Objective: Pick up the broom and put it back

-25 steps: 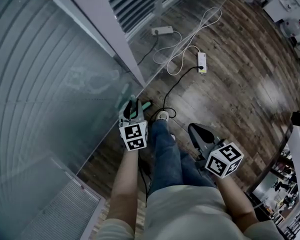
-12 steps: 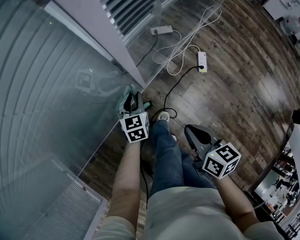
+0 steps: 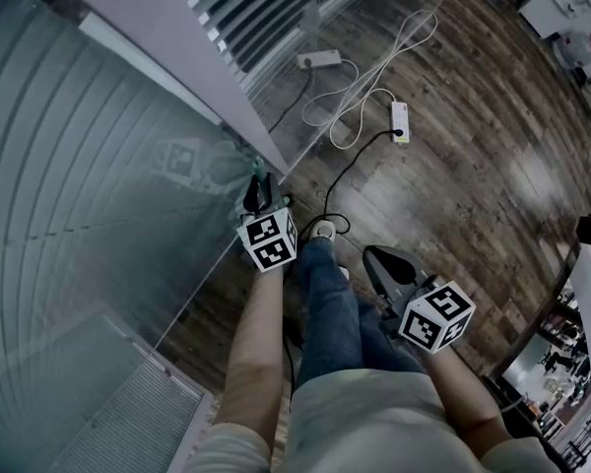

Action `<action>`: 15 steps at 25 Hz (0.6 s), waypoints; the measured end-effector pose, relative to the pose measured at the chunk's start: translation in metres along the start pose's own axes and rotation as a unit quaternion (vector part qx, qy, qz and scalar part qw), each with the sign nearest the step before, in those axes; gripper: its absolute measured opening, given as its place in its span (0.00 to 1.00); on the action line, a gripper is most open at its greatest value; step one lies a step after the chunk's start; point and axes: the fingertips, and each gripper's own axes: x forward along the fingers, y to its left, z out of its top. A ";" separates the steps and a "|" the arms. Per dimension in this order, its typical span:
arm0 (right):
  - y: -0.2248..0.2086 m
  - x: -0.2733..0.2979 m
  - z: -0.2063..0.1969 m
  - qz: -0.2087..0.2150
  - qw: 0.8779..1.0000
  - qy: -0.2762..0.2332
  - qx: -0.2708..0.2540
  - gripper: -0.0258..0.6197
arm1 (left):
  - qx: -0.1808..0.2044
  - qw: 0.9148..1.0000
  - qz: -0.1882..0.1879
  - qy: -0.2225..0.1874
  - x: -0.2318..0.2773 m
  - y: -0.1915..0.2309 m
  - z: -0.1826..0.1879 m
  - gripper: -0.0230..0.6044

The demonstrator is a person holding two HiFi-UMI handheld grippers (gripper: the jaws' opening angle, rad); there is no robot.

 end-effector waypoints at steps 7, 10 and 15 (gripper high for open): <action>-0.002 -0.003 -0.001 -0.003 1.000 0.001 0.002 0.05 | -0.023 1.000 0.015 0.009 0.008 -0.001 -0.004 0.22; -0.003 -0.003 -0.001 -0.003 1.000 0.001 0.003 0.05 | -0.033 0.999 0.016 0.017 0.008 0.001 -0.009 0.23; -0.001 -0.005 -0.001 0.000 1.000 -0.001 0.002 0.05 | -0.033 0.999 0.017 0.023 0.001 0.004 -0.015 0.28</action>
